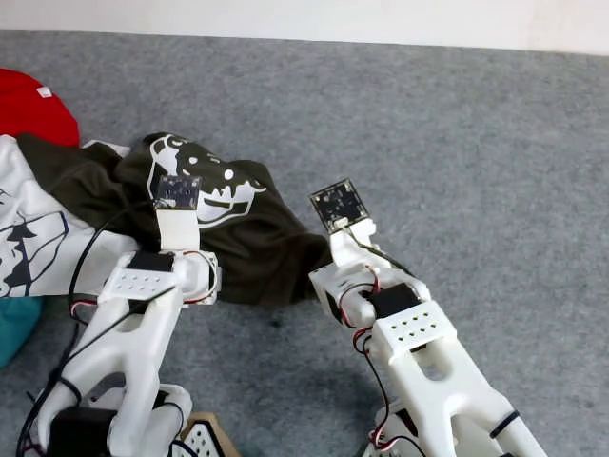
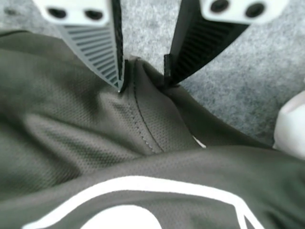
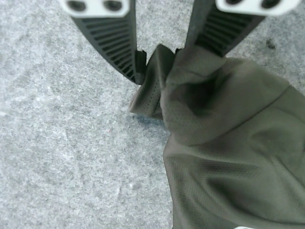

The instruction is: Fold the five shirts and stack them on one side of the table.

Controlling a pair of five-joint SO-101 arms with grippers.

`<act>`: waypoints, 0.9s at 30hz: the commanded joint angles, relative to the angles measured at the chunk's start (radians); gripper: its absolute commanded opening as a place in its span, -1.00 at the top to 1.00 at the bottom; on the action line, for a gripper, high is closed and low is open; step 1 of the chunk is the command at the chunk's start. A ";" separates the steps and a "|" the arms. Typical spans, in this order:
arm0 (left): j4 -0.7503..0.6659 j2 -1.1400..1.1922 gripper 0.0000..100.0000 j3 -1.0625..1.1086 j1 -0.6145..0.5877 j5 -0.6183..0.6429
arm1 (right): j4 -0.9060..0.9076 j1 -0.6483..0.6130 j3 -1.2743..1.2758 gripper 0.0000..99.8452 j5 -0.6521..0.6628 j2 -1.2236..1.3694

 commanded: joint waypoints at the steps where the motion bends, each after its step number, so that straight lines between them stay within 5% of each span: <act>1: -0.049 0.042 0.75 -0.035 -0.013 0.005 | -0.016 -0.013 -0.008 0.78 -0.009 -0.012; 4: -0.044 0.068 0.98 -0.054 0.001 0.002 | -0.016 -0.013 -0.008 0.78 -0.009 -0.012; 12: -0.040 0.061 0.99 -0.081 0.051 0.000 | -0.016 -0.013 -0.008 0.78 -0.009 -0.012; 20: 0.379 -0.280 0.99 -0.433 0.005 0.005 | -0.016 -0.013 -0.008 0.78 -0.009 -0.007; 27: 0.483 -0.412 0.99 -0.788 -0.076 0.005 | -0.016 -0.013 -0.008 0.78 -0.009 -0.005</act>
